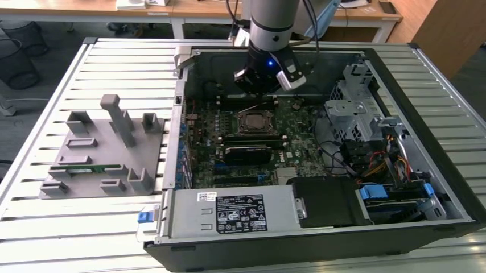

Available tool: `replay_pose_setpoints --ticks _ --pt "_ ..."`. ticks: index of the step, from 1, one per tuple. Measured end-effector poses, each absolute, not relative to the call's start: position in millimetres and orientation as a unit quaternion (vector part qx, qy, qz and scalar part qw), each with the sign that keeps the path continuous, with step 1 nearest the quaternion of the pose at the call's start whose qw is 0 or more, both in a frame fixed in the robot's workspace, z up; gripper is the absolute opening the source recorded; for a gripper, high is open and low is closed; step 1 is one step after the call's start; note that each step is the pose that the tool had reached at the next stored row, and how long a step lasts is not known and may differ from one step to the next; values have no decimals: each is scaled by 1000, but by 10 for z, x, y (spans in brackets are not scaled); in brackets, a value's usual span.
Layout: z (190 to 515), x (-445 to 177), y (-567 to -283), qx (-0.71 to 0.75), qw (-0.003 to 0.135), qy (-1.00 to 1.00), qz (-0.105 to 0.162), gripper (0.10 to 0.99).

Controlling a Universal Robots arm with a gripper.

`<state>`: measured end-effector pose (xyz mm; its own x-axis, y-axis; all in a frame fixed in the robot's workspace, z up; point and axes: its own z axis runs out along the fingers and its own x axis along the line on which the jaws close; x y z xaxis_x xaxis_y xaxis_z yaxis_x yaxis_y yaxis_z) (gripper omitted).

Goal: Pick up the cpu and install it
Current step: 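Install the first cpu locking lever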

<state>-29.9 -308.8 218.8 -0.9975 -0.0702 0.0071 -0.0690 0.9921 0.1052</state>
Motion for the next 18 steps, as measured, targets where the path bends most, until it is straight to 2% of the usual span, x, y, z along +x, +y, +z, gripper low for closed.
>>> replay_pose_setpoints --ticks 18 --pt "2103 -246 -3092 35 5 -998 -53 106"
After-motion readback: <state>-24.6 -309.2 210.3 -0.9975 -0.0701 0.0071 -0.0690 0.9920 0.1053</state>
